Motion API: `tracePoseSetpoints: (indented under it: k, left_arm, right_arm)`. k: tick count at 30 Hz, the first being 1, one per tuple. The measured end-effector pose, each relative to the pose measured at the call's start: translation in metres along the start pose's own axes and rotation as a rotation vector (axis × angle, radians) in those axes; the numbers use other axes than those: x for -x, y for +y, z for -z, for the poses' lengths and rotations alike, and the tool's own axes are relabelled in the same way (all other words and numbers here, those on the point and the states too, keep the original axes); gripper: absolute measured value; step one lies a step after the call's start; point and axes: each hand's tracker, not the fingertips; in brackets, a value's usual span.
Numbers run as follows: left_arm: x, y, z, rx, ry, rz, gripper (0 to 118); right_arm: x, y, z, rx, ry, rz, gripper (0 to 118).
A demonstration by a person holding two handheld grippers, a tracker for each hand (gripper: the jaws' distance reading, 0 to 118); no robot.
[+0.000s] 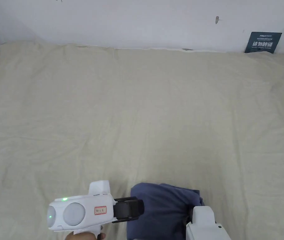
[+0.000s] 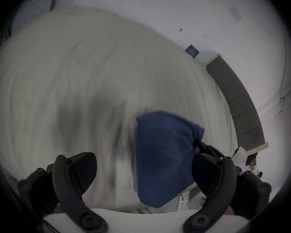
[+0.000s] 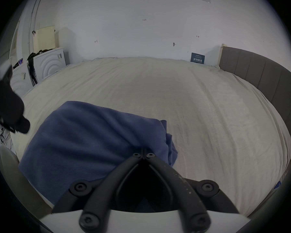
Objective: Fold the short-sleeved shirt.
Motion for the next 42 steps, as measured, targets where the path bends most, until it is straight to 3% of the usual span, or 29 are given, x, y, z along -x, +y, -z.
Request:
tracePoseSetpoints:
  k: [2, 3, 6, 8, 12, 15, 23, 33, 39, 42]
  left_arm:
    - [0.001, -0.002, 0.016, 0.041, -0.016, -0.023, 114]
    - [0.0, -0.003, 0.021, 0.051, -0.011, -0.041, 104]
    - [-0.003, -0.009, 0.027, 0.057, -0.067, -0.084, 53]
    - [-0.007, -0.01, 0.027, 0.041, -0.049, -0.076, 51]
    - [-0.002, -0.009, 0.022, 0.044, -0.064, -0.066, 29]
    - [-0.003, -0.006, 0.013, 0.044, -0.07, -0.026, 25]
    - [0.037, 0.036, -0.049, -0.043, 0.002, 0.077, 23]
    - [0.2, 0.112, -0.156, -0.139, 0.406, 0.09, 23]
    - [0.295, 0.14, -0.197, -0.155, 0.66, 0.01, 23]
    - [0.325, 0.143, -0.206, -0.147, 0.718, -0.076, 23]
  right_arm:
    - [0.0, -0.001, 0.0, -0.002, 0.002, 0.006, 1]
    - [-0.001, -0.001, -0.001, -0.004, 0.004, 0.012, 1]
    - [-0.003, -0.002, -0.002, -0.004, 0.012, 0.021, 1]
    - [-0.004, -0.002, -0.003, -0.002, 0.015, 0.023, 1]
    - [-0.006, 0.006, -0.007, 0.018, 0.03, 0.016, 1]
    - [-0.006, 0.022, -0.015, 0.039, 0.038, 0.017, 1]
    - [0.006, 0.074, -0.052, -0.125, 0.038, 0.001, 1]
    - [0.035, 0.126, -0.067, -0.228, 0.027, -0.032, 1]
    - [0.052, 0.147, -0.064, -0.262, 0.021, -0.054, 2]
    - [0.056, 0.152, -0.06, -0.264, 0.018, -0.055, 1]
